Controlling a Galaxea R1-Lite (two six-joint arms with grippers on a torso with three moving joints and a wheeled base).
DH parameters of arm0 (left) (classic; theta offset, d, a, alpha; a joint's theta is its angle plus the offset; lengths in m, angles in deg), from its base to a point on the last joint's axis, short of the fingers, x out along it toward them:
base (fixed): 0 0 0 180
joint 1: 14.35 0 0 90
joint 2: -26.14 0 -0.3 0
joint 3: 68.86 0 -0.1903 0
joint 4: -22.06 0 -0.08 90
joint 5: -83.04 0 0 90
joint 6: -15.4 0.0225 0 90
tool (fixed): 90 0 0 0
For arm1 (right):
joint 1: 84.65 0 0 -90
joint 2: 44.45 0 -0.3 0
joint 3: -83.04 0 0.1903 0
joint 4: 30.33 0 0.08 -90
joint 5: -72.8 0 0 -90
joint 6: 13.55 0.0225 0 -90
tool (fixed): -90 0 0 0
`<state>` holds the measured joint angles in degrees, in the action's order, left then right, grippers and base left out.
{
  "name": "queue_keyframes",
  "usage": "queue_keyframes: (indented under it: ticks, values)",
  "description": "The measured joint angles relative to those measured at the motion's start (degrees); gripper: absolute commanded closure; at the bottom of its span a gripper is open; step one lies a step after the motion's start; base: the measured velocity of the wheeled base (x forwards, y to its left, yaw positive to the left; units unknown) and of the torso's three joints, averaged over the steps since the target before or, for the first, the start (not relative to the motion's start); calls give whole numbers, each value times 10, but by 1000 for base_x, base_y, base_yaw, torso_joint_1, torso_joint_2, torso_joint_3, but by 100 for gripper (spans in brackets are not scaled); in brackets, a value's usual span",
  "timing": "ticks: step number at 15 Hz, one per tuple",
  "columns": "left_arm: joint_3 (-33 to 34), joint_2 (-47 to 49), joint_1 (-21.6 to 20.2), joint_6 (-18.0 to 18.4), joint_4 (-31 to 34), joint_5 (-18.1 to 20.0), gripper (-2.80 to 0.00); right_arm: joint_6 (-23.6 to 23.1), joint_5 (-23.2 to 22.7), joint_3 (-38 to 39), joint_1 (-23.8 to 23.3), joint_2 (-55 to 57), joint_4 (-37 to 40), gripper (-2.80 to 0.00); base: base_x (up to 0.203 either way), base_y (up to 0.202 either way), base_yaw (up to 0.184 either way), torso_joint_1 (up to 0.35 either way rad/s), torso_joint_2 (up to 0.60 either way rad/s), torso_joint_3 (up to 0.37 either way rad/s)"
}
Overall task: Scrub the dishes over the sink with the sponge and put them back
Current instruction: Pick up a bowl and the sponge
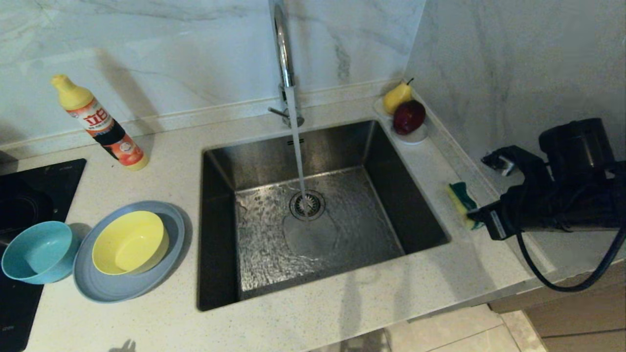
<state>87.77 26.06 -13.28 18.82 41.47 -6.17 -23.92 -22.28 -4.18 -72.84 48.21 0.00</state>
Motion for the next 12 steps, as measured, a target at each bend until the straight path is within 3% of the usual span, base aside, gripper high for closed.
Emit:
queue_keyframes:
  ticks: [3, 10, 12]
  values:
    - [0, 0, 0, 0, 0, 0, 0, 40, -40, -24, 20, -46, 62, 0, 0, 0, 0, 0, 0, 0]
    - [0, 0, 0, 0, 0, 0, 0, 229, -154, -84, 87, -146, 181, 0, 0, 0, 0, 0, 0, 0]
    - [0, 0, 0, 0, 0, 0, 0, 246, -166, -87, 97, -163, 199, 0, 0, 0, 0, 0, 0, 0]
